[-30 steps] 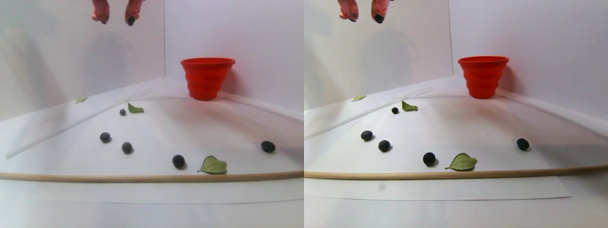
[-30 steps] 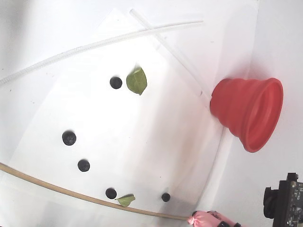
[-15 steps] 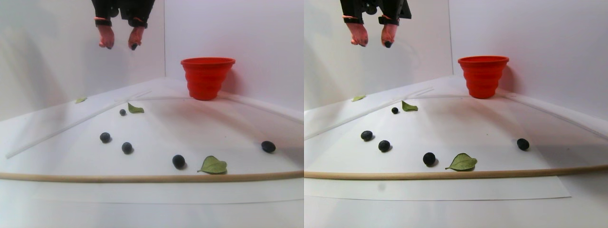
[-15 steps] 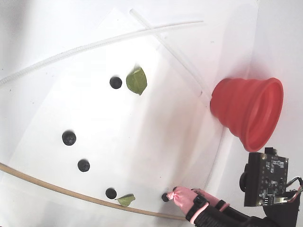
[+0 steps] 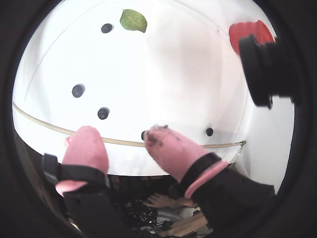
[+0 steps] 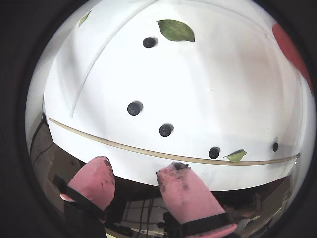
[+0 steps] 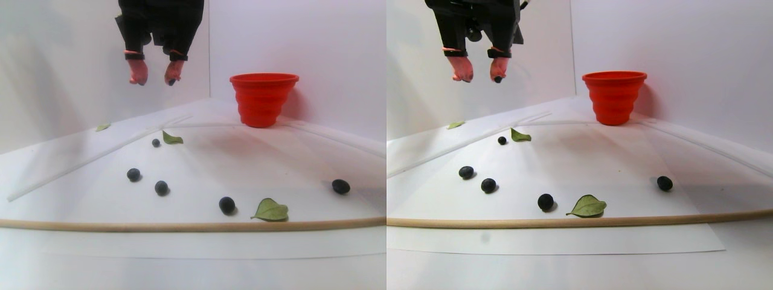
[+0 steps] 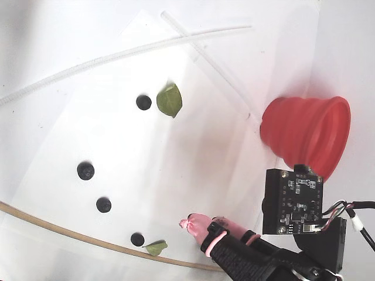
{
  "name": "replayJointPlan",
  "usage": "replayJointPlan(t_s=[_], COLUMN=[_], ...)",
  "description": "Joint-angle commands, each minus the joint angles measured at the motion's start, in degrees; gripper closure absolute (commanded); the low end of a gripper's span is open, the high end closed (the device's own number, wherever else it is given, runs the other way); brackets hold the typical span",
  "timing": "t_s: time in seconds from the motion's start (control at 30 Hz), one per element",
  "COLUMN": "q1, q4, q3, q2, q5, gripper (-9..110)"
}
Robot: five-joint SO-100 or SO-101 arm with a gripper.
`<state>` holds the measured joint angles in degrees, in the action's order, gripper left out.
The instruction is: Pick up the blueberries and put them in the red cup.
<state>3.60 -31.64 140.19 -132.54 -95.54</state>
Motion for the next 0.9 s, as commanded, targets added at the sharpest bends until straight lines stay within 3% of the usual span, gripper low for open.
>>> replayJointPlan(t_s=[0.0,0.87], q1=[0.9,1.3], q4=[2.3,19.4], q3=[-1.1,-3.8], q2=[1.1,16.9], q5=[-0.5,-6.4], gripper=[84,83])
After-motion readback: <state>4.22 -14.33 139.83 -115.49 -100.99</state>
